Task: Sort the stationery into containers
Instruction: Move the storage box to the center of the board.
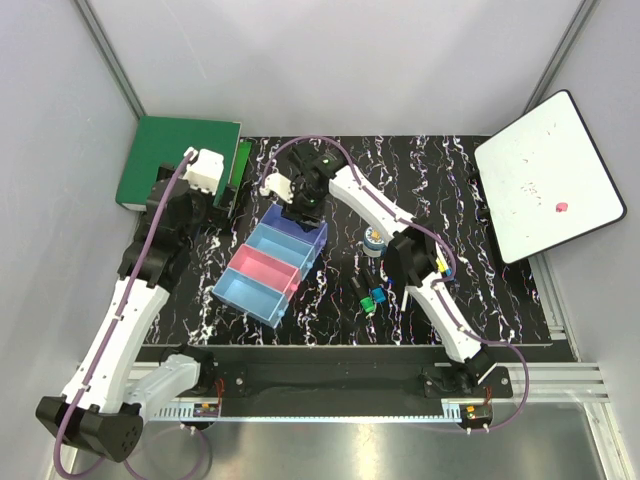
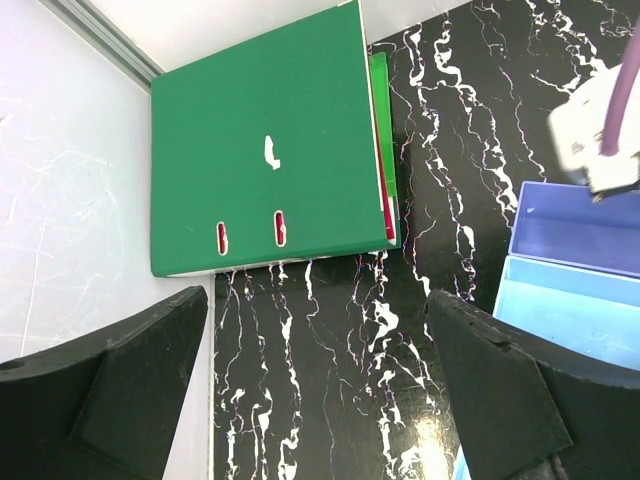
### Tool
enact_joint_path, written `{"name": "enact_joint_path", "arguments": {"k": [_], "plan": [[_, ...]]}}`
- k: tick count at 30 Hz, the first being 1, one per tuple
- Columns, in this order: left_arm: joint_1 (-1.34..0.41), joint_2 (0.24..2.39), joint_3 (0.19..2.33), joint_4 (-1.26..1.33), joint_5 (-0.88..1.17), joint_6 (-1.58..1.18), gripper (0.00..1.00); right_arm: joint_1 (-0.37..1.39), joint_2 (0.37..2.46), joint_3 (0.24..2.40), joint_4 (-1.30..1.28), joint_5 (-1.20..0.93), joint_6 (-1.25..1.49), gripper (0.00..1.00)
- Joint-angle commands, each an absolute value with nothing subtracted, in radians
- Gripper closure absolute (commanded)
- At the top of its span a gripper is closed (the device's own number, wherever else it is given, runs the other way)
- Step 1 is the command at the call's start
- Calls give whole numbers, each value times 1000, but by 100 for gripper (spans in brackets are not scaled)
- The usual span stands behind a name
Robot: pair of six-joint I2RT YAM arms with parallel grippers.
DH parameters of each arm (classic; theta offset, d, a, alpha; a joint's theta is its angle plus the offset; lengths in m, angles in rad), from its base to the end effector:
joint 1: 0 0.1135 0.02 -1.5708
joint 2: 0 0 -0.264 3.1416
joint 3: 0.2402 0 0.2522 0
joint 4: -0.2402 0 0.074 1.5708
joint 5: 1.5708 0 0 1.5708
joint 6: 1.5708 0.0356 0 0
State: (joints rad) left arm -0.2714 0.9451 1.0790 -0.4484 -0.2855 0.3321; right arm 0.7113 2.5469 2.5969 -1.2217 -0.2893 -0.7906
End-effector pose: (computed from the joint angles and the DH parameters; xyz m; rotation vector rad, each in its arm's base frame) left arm 0.1983 -0.0448 0.3862 0.3701 1.8471 0.3105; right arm 0.3891 0.3487 0.2339 -1.9067 1.9259 0.3726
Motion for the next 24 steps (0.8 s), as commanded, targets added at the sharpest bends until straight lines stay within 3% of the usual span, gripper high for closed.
{"name": "enact_joint_path", "arguments": {"k": [1,24], "plan": [[-268,919,1075,-433,-253,334,1,755,2503,2631,-1172,-273,-749,40],[-268,907,1051,-437,-241,337,1,821,2456,2560,-1180,-304,-660,46]]}}
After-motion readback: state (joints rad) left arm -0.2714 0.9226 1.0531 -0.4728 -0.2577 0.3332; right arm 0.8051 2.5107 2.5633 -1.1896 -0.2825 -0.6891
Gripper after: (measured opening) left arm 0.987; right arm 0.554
